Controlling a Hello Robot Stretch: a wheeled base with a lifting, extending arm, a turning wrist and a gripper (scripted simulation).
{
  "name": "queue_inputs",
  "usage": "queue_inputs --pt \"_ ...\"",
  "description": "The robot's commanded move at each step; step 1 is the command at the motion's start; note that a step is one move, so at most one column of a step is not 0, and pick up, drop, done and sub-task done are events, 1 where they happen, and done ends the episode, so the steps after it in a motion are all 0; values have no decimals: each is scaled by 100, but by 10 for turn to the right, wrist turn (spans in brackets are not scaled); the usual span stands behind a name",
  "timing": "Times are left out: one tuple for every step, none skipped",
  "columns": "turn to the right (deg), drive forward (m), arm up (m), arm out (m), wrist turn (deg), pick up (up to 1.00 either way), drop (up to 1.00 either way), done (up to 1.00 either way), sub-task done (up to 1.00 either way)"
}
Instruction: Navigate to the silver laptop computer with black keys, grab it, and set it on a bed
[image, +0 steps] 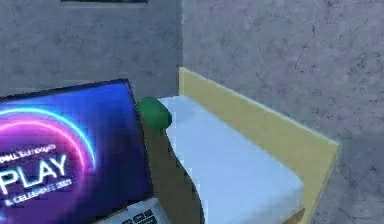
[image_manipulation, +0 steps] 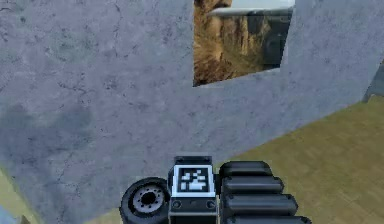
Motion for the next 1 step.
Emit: queue_inputs --pt "-450 0 0 0 0 0 0 0 0"
